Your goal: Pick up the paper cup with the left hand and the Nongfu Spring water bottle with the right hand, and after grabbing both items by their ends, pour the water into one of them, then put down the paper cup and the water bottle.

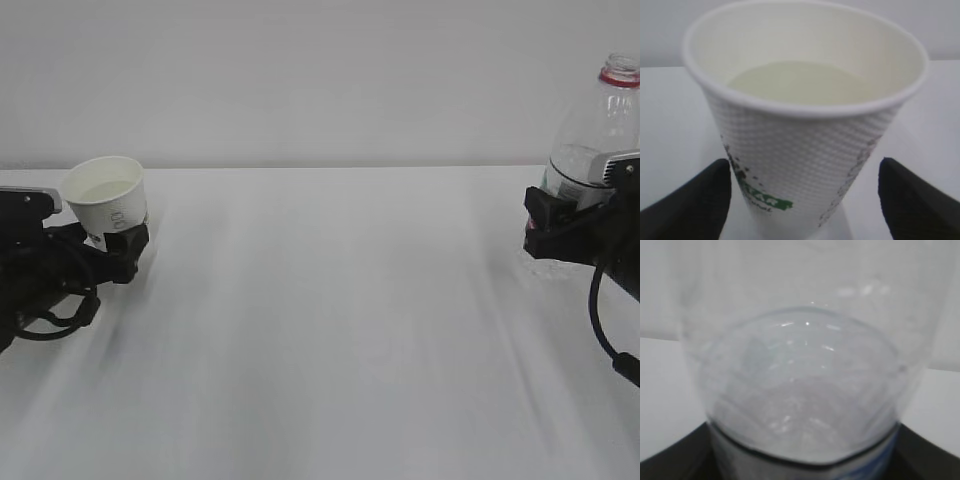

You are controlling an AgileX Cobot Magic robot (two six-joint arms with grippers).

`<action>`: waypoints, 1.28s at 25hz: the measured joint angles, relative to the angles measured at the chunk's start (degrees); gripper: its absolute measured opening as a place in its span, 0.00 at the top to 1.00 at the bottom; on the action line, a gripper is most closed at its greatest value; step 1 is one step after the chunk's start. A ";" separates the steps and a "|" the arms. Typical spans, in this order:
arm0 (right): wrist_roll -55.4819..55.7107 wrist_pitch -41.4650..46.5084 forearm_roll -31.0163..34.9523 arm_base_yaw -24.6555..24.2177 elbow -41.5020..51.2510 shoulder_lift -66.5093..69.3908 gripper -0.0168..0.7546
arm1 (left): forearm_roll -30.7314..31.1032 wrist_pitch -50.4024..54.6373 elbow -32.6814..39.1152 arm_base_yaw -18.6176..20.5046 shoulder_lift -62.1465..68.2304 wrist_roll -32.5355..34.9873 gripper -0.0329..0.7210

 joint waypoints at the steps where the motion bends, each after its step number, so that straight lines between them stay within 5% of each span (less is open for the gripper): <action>1: 0.00 0.00 0.00 0.00 0.00 0.00 0.36 | 0.00 -0.33 0.71 0.00 -0.62 0.00 0.05; 32: 0.00 0.00 0.00 0.00 0.00 0.00 0.36 | 3.06 -0.63 21.54 0.00 -26.22 0.33 0.10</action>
